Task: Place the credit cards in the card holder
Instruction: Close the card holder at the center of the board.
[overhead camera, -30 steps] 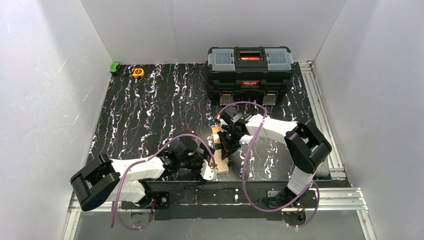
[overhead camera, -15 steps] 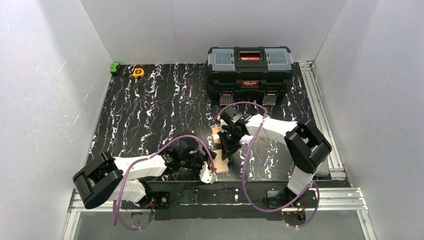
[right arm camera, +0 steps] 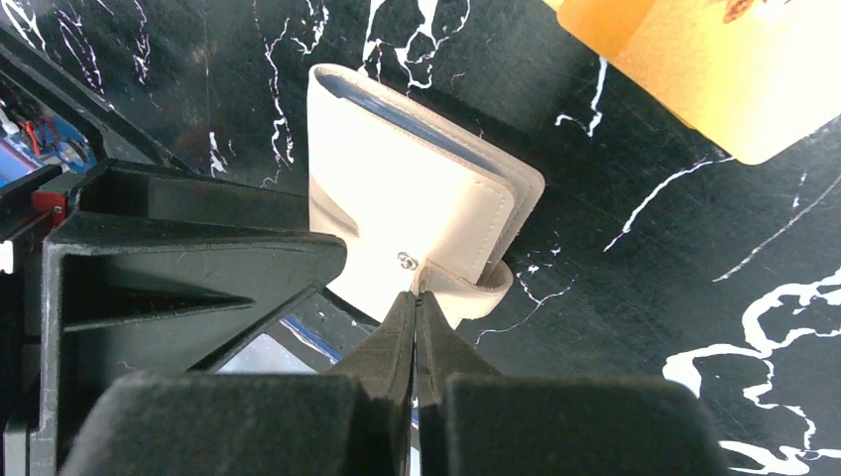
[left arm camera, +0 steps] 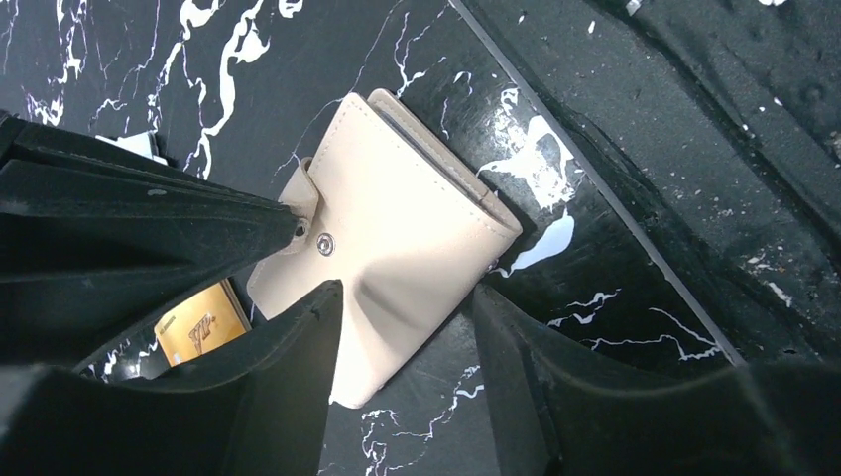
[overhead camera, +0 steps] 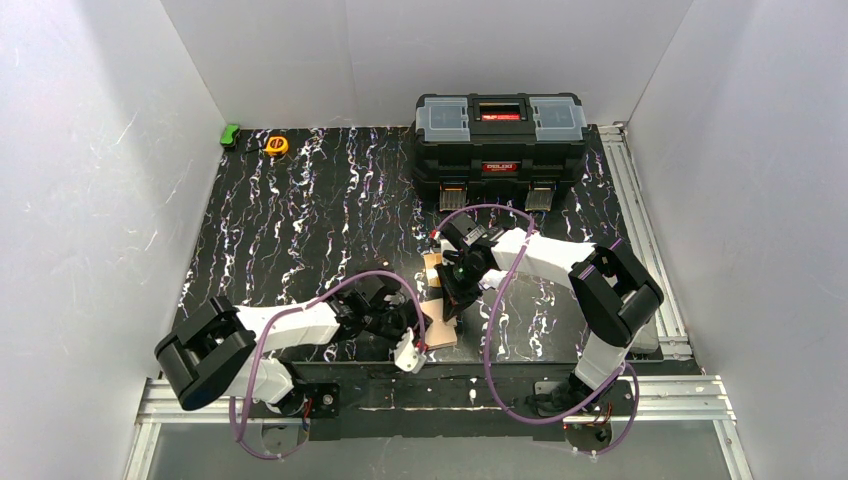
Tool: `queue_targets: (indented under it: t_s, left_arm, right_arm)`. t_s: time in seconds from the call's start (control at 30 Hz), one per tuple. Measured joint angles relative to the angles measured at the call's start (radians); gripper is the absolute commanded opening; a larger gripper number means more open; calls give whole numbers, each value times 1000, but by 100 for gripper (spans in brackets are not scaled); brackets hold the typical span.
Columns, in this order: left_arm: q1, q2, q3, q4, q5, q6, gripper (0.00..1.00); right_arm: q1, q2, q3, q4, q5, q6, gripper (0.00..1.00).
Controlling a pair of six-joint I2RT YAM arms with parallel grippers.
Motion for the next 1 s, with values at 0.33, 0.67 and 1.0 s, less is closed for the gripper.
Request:
queue_targets:
  t_s: [0.33,0.67,1.0]
  left_arm:
    - [1,30,69,-111,18,172,50]
    - [1,38,71,-166,12,224,40]
    - [1,49,95,-205,12,282,36]
  right_arm:
    - [0,3,4,-2,-34,-22,1]
    - [0,29,27,-4,-38,-24,1]
    - [0,54,42,-18,-43,-41,1]
